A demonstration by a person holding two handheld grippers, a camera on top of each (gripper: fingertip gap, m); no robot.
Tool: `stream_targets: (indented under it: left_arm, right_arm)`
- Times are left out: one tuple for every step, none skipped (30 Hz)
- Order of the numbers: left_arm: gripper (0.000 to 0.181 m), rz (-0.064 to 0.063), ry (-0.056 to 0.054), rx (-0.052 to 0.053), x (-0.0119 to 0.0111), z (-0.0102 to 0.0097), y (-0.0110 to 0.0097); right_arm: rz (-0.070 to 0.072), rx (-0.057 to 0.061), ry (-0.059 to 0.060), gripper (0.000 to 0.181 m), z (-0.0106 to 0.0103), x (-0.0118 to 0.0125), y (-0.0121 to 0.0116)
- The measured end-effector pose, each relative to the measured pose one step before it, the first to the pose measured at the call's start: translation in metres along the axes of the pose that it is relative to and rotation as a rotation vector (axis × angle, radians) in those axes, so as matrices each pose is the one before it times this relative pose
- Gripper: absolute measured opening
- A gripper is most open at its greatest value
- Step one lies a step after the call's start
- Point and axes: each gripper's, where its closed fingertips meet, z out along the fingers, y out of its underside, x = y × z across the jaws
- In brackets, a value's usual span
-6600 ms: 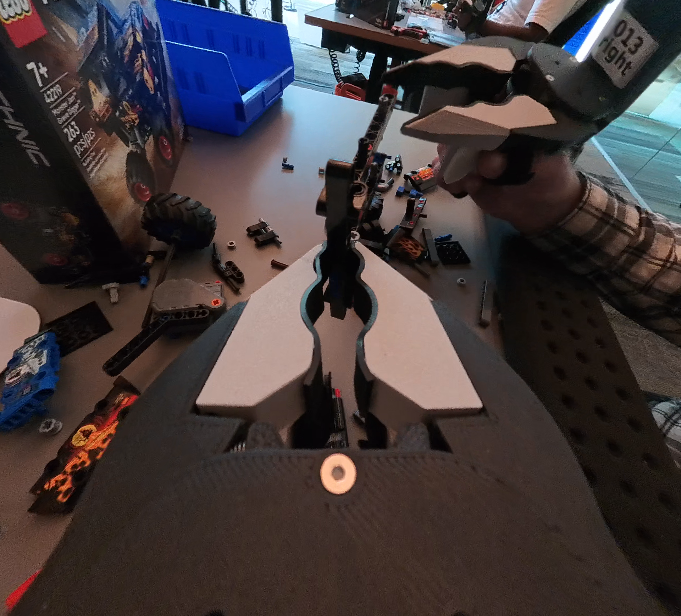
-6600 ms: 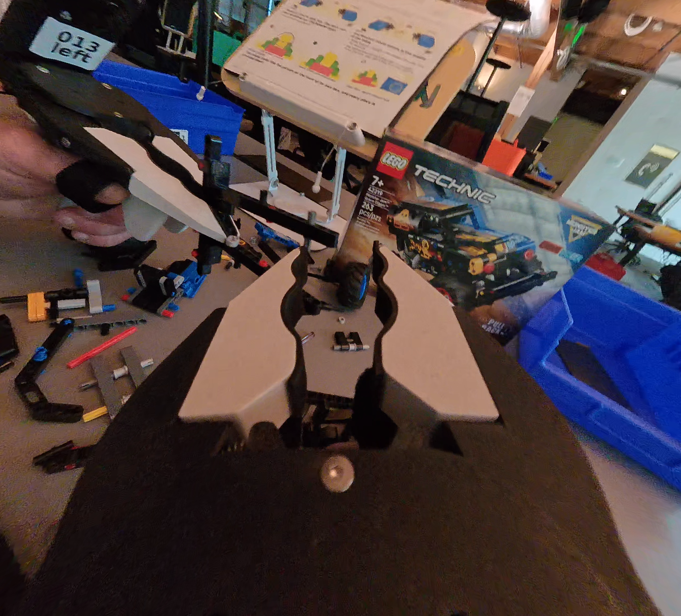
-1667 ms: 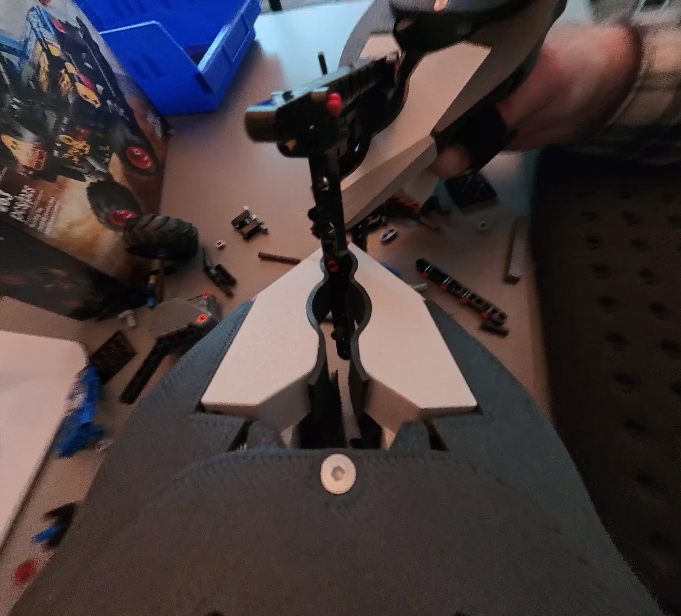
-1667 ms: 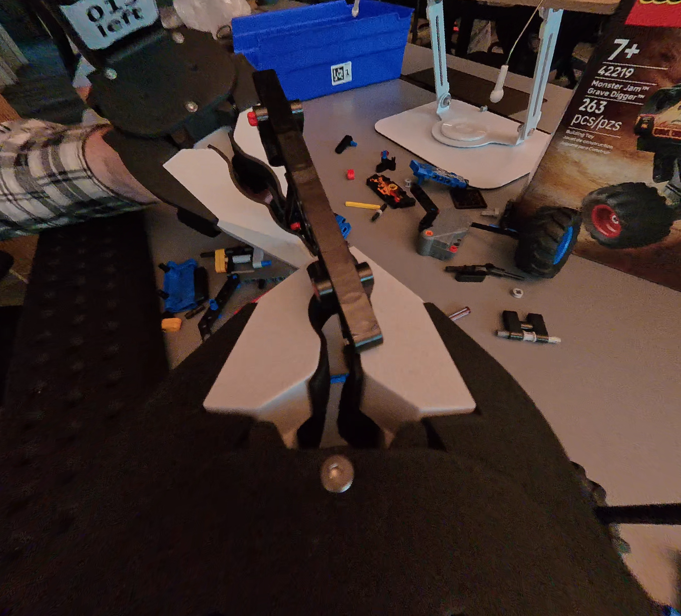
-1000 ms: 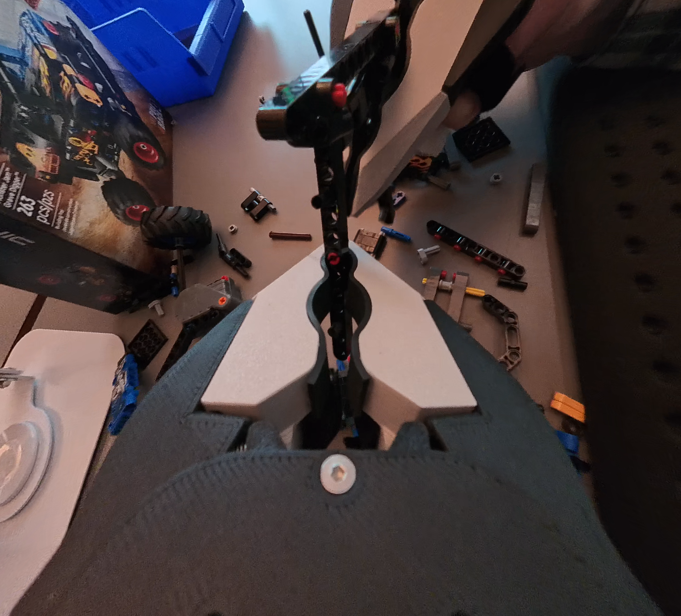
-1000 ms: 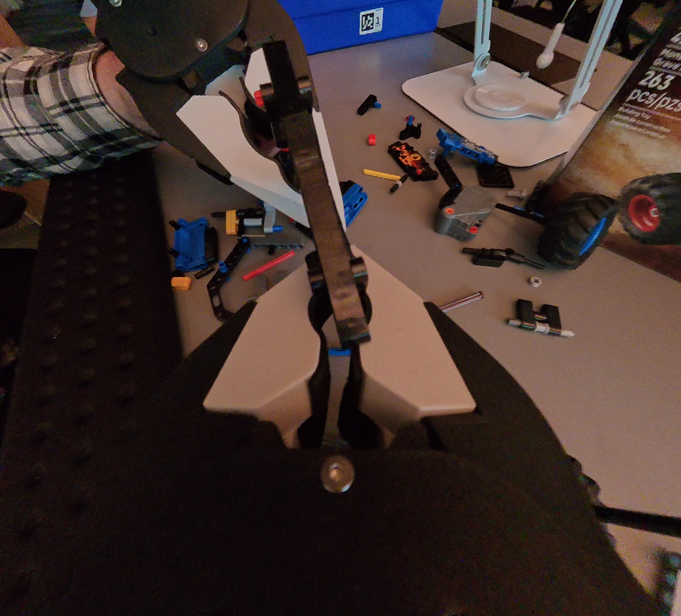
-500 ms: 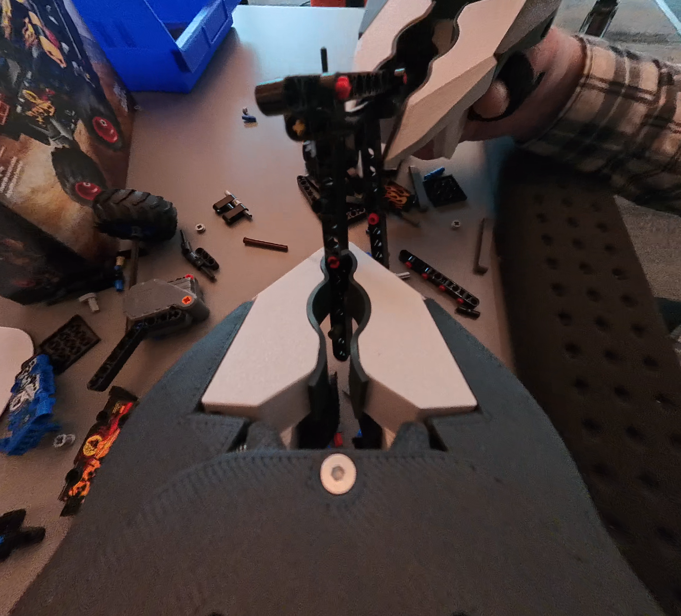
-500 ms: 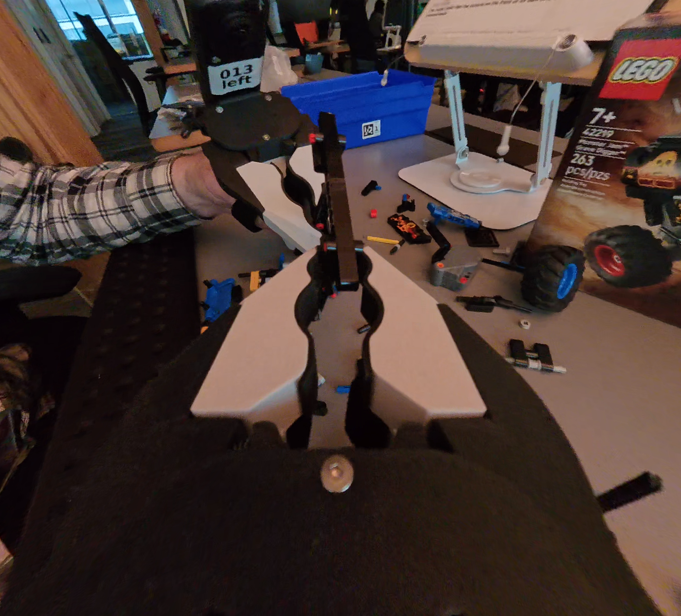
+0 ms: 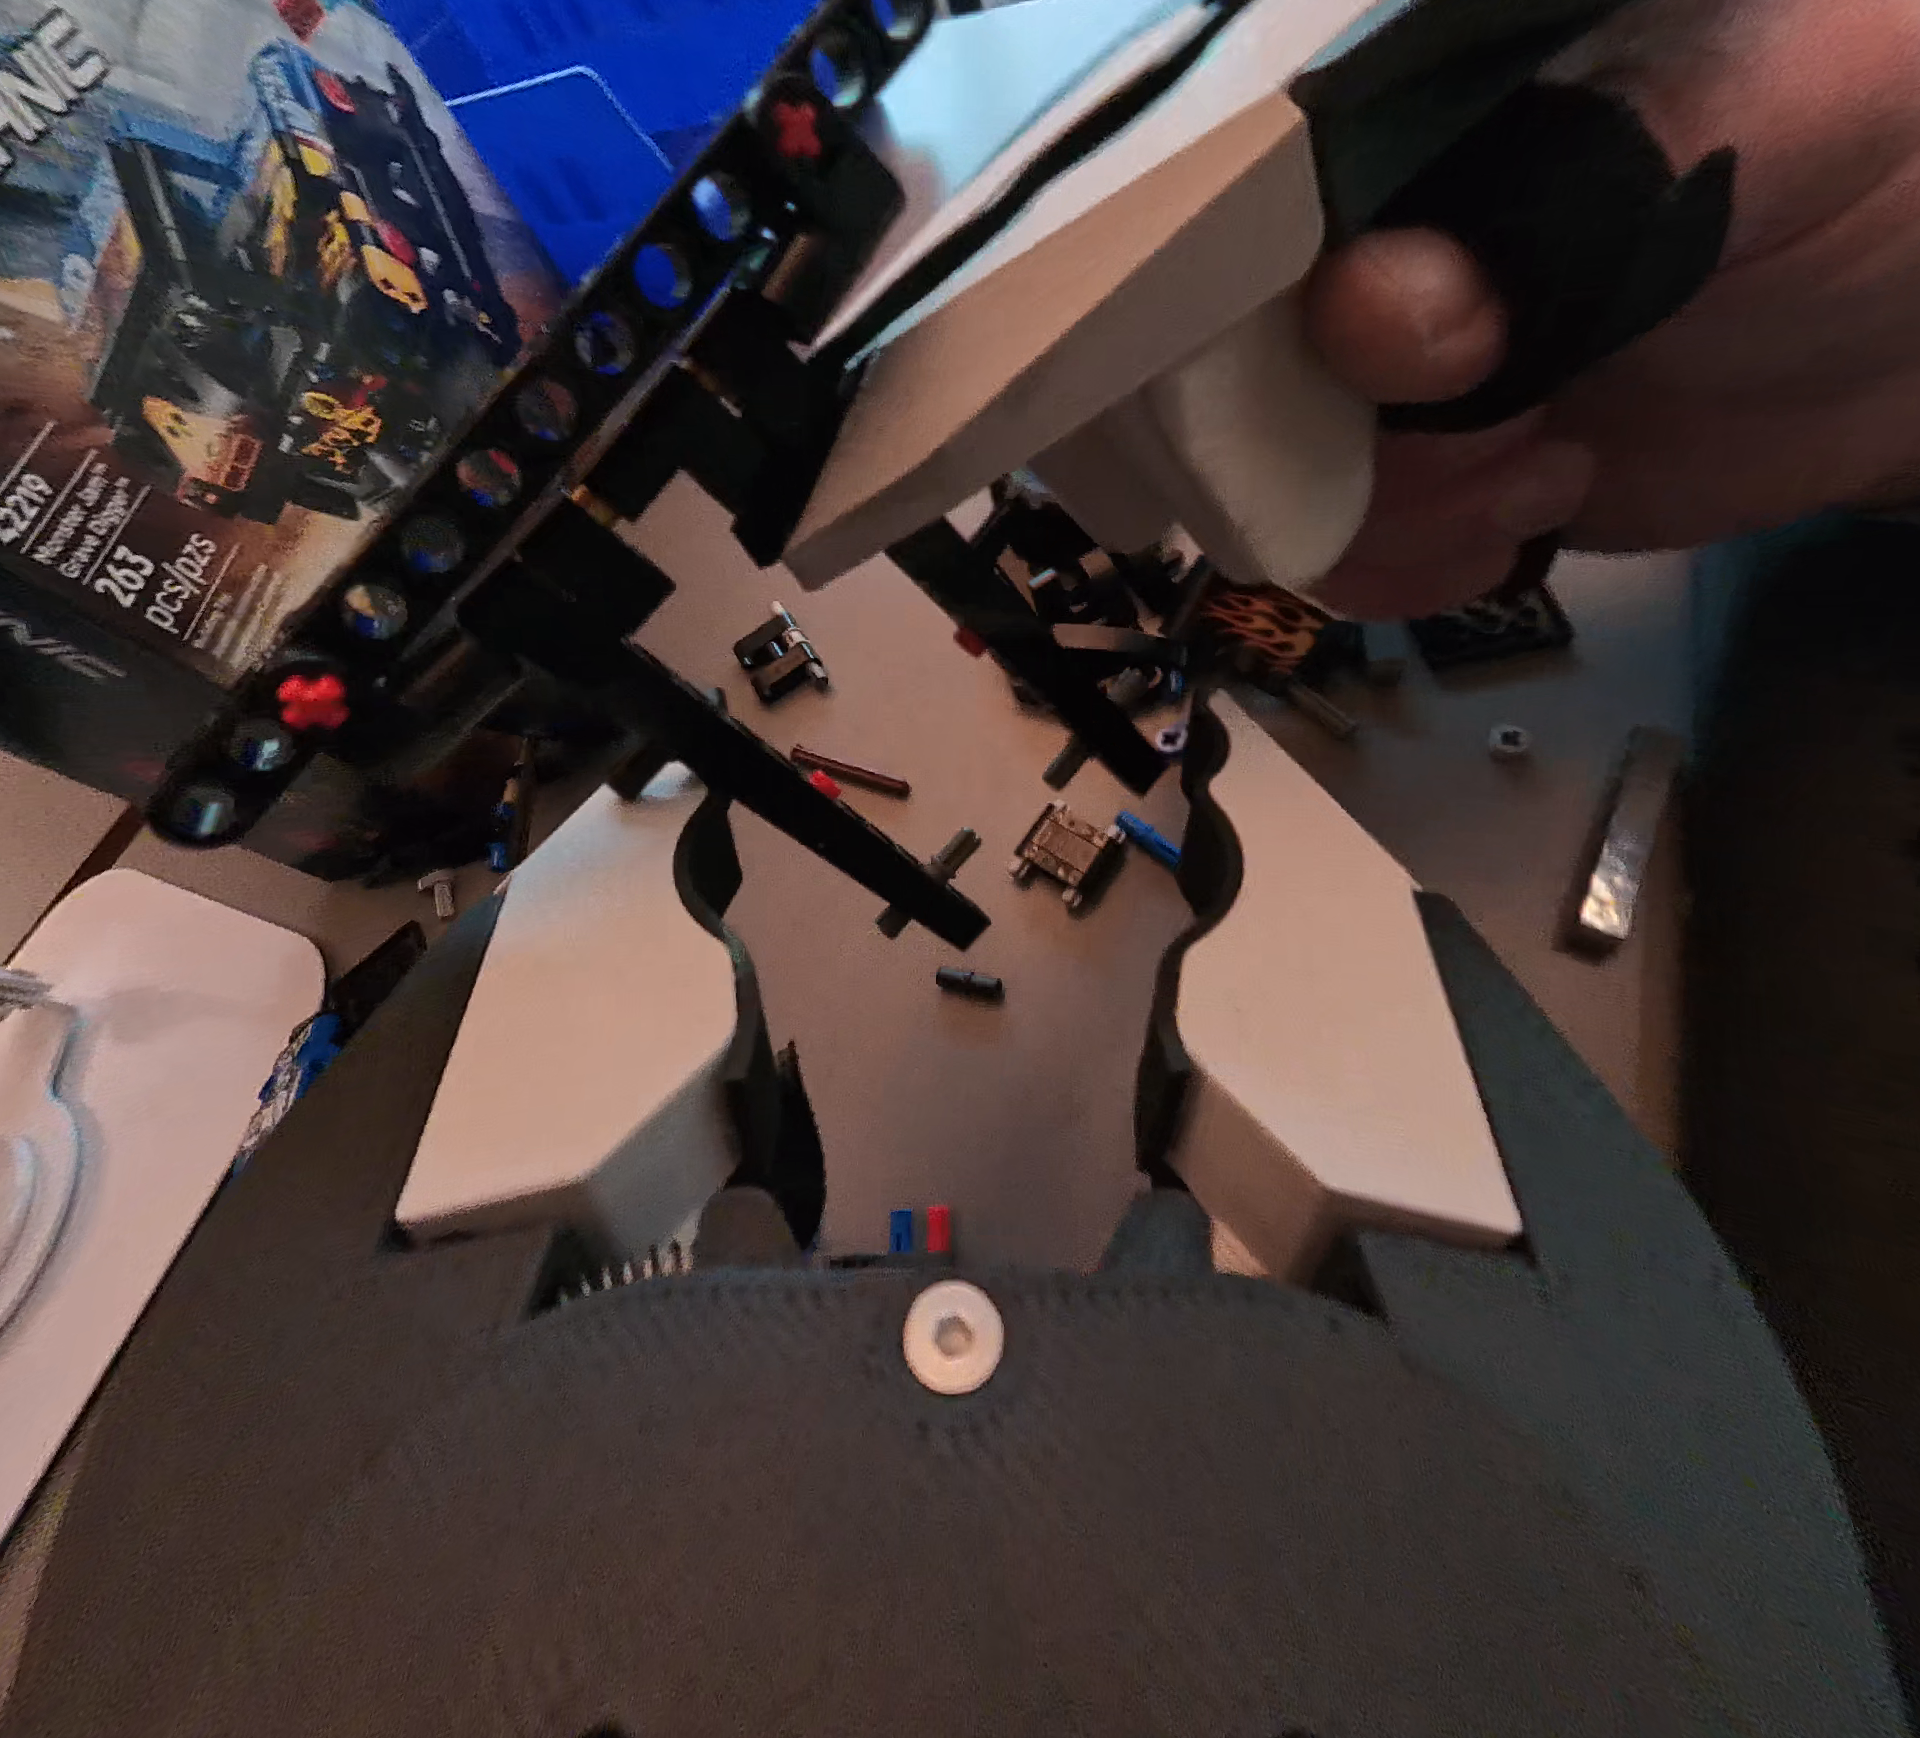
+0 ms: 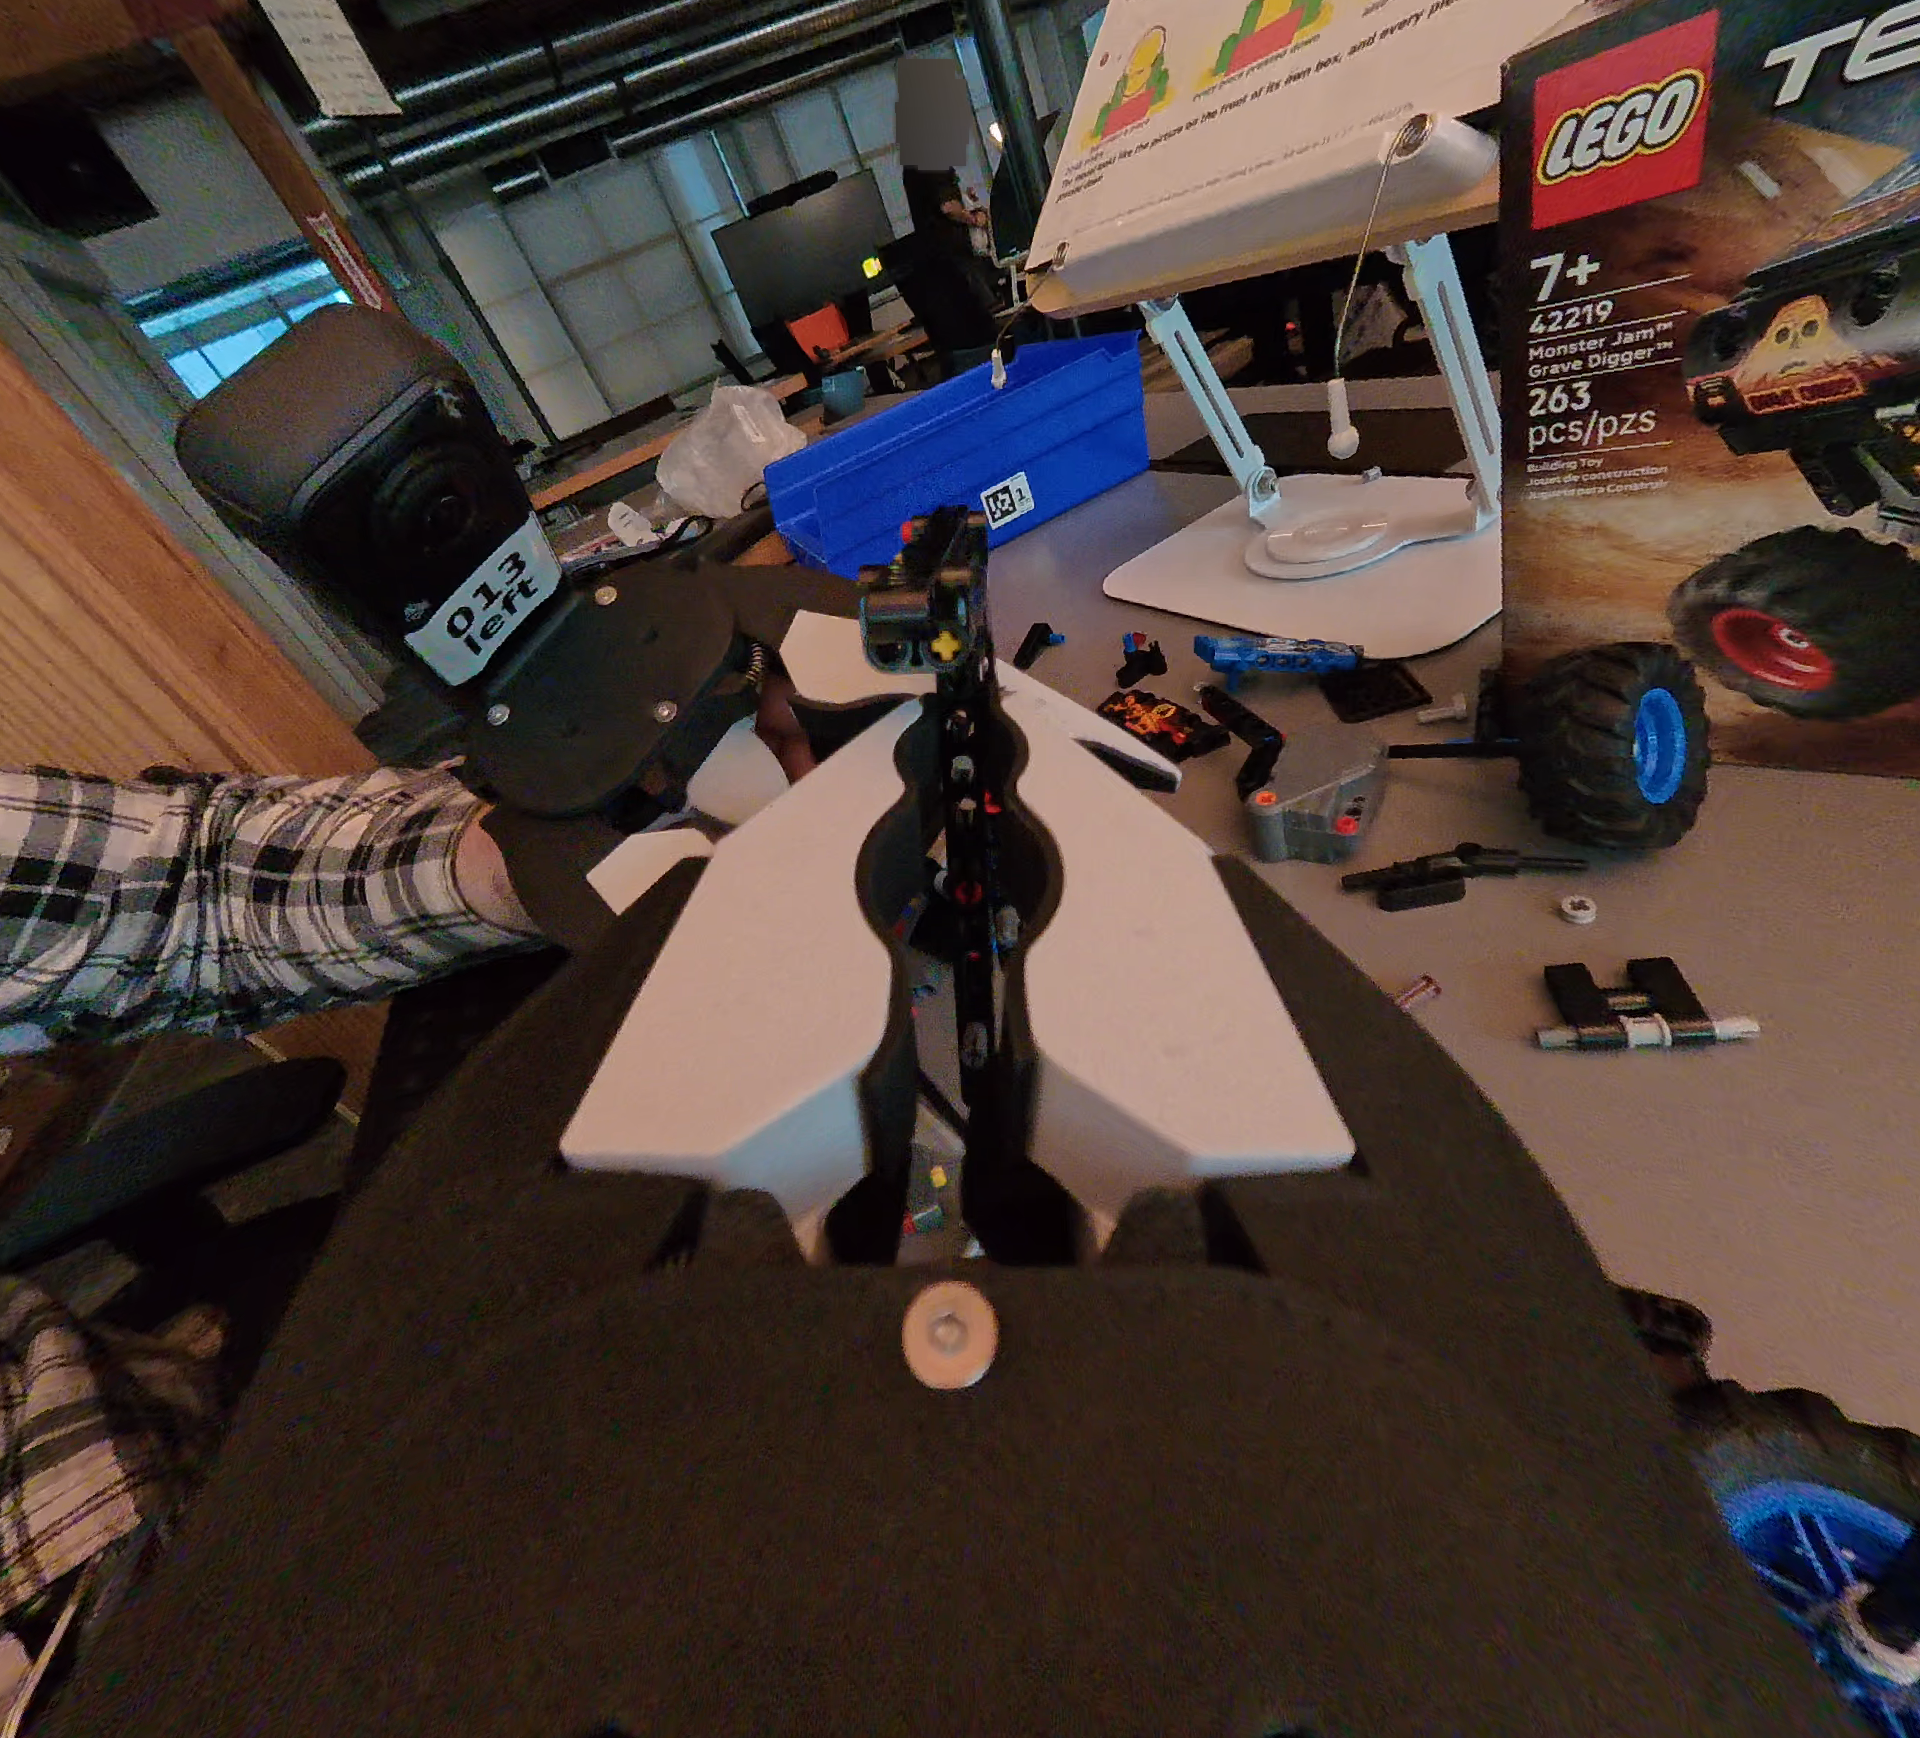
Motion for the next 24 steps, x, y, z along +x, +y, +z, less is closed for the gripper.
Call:
stream_targets:
  left_arm:
    - [0.081,-0.0214,-0.0165,0.0058,-0.00221,0.00059,-0.00210]
    - [0.076,-0.0067,-0.0230,0.0077,-0.00405,-0.00012,-0.00150]
    - [0.074,0.0057,-0.0067,-0.0037,-0.00131,0.00065,0.00073]
    - [0.071,-0.0071,0.0001,-0.0040,0.00022,0.00062,0.00125]
    - [0.068,-0.0111,-0.0030,-0.0022,-0.00012,0.00069,0.00109]
    - [0.062,-0.0044,-0.0067,0.0025,-0.00088,0.00046,-0.00019]
    - [0.056,0.0026,-0.0073,0.0070,-0.00104,0.00057,-0.00131]
    - [0.053,-0.0043,0.0001,0.0153,-0.00085,-0.00012,-0.00223]
    - [0.052,0.0047,-0.0033,0.0008,-0.00158,-0.00047,-0.00019]
    - [0.052,0.0100,0.0071,-0.0054,0.00048,-0.00058,0.00055]
    - [0.055,-0.0033,0.0339,0.0099,0.00414,-0.00143,-0.00139]
    - [0.058,-0.0001,0.0418,0.0131,0.00551,-0.00149,-0.00211]
    - [0.061,0.0182,0.0186,0.0118,0.00190,-0.00180,-0.00180]
    - [0.056,0.0217,0.0091,0.0017,-0.00053,-0.00224,-0.00029]
    - [0.055,-0.0075,0.0005,-0.0107,-0.00378,-0.00200,0.00256]
    - [0.059,-0.0278,0.0161,0.0083,-0.00323,-0.00283,0.00147]
    - [0.064,-0.0372,0.0205,0.0347,-0.00326,-0.00435,-0.00218]
    - [0.065,-0.0293,0.0180,0.0414,-0.00365,-0.00603,-0.00426]
    - [0.067,-0.0285,-0.0105,0.0348,-0.00752,-0.00654,-0.00511]
    - [0.068,-0.0197,-0.0110,0.0381,-0.00666,-0.00637,-0.00684]
    - [0.071,-0.0049,-0.0070,0.0446,-0.00433,-0.00563,-0.00866]
    - [0.074,0.0186,-0.0093,0.0264,-0.00236,-0.00415,-0.00671]
    - [0.073,0.0364,-0.0168,0.0096,-0.00164,-0.00299,-0.00398]
    - [0.067,0.0364,-0.0149,0.0096,-0.00065,-0.00192,-0.00286]
  right_arm:
    - [-0.0004,0.0076,-0.0010,0.005,0.00095,-0.00101,-0.00051]
    - [-0.0014,0.0013,-0.0002,0.005,0.00114,-0.00093,0.00032]
    - [-0.0108,-0.0011,0.0115,0.005,0.00084,0.00033,0.00026]
    - [-0.0128,-0.0057,0.0071,0.005,0.00121,-0.00063,0.00096]
    - [-0.0079,-0.0051,0.0022,0.006,0.00188,-0.00120,0.00121]
    - [-0.0131,0.0020,-0.0004,0.006,0.00246,-0.00154,0.00041]
    - [-0.0083,0.0027,-0.0114,0.007,0.00278,-0.00244,-0.00044]
    - [-0.0094,0.0030,-0.0089,0.008,0.00206,-0.00246,-0.00118]
    - [-0.0180,-0.0020,0.0055,0.008,0.00109,-0.00117,-0.00064]
    - [-0.0212,-0.0040,0.0136,0.008,-0.00045,0.00039,-0.00020]
    - [0.0001,0.0043,0.0091,0.007,-0.00274,0.00200,-0.00152]
    - [0.0157,0.0090,0.0082,0.005,-0.00428,0.00403,-0.00178]
    - [0.0173,0.0103,0.0061,0.005,-0.00493,0.00415,-0.00170]
    - [0.0164,0.0112,0.0015,0.005,-0.00422,0.00294,-0.00166]
    - [0.0157,0.0136,0.0046,0.005,-0.00362,0.00331,-0.00207]
    - [0.0189,0.0074,-0.0035,0.005,-0.00313,0.00269,-0.00152]
    - [0.0279,0.0074,-0.0122,0.005,-0.00265,0.00206,-0.00145]
    - [0.0318,0.0080,-0.0143,0.005,-0.00221,0.00166,-0.00135]
    - [0.0274,0.0064,-0.0161,0.005,-0.00152,0.00073,-0.00109]
    - [0.0165,0.0022,-0.0204,0.005,-0.00066,-0.00119,-0.00069]
    - [0.0075,-0.0039,-0.0205,0.005,-0.00005,-0.00226,0.00015]
    - [0.0036,-0.0089,-0.0131,0.005,0.00039,-0.00169,0.00106]
    - [0.0049,-0.0108,-0.0109,0.005,0.00037,-0.00110,0.00172]
    - [0.0094,-0.0140,-0.0216,0.004,0.00085,-0.00256,0.00238]
